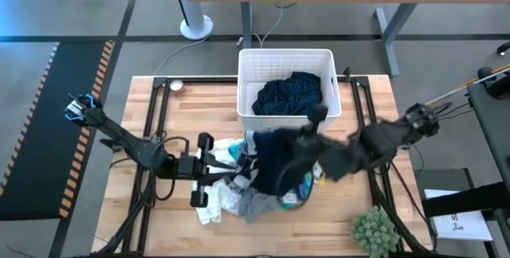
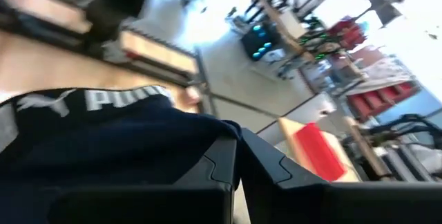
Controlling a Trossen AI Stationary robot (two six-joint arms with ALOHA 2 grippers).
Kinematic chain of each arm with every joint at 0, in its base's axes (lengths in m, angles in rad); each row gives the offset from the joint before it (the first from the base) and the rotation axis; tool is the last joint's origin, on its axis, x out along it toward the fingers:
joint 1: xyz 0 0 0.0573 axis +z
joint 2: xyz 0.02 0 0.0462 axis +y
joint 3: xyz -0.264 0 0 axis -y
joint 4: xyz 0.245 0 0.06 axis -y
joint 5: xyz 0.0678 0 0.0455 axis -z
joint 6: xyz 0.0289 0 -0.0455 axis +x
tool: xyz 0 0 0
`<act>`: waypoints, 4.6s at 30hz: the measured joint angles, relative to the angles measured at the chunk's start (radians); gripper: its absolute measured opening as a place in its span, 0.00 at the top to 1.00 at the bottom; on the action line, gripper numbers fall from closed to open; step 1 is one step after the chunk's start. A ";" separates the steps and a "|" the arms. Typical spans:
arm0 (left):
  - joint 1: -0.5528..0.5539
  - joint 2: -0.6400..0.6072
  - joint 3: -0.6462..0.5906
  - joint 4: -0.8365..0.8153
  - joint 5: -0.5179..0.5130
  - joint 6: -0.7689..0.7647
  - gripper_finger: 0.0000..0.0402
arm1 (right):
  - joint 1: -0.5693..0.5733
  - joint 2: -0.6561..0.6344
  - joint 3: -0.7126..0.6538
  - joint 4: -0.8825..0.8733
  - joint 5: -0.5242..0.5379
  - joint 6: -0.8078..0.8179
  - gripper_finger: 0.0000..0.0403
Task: Sort clothes
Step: Put the black boxer shorts into the white laundry bin, then put the gray sock into the white laundry bin
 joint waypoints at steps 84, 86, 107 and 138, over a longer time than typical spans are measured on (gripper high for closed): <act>-0.016 0.001 -0.001 -0.089 -0.004 -0.053 0.91 | -0.999 0.219 -0.285 0.058 -1.007 0.081 0.74; -0.013 0.001 -0.001 -0.098 -0.004 -0.050 0.91 | -0.996 0.206 -0.241 -0.027 -1.006 0.080 0.66; -0.011 0.000 -0.001 -0.139 -0.006 -0.057 0.91 | -0.780 -0.075 0.052 -0.479 -0.785 0.089 0.63; -0.011 0.000 -0.001 -0.170 -0.006 -0.061 0.91 | -0.001 -0.351 -0.679 -0.296 -0.555 0.744 1.00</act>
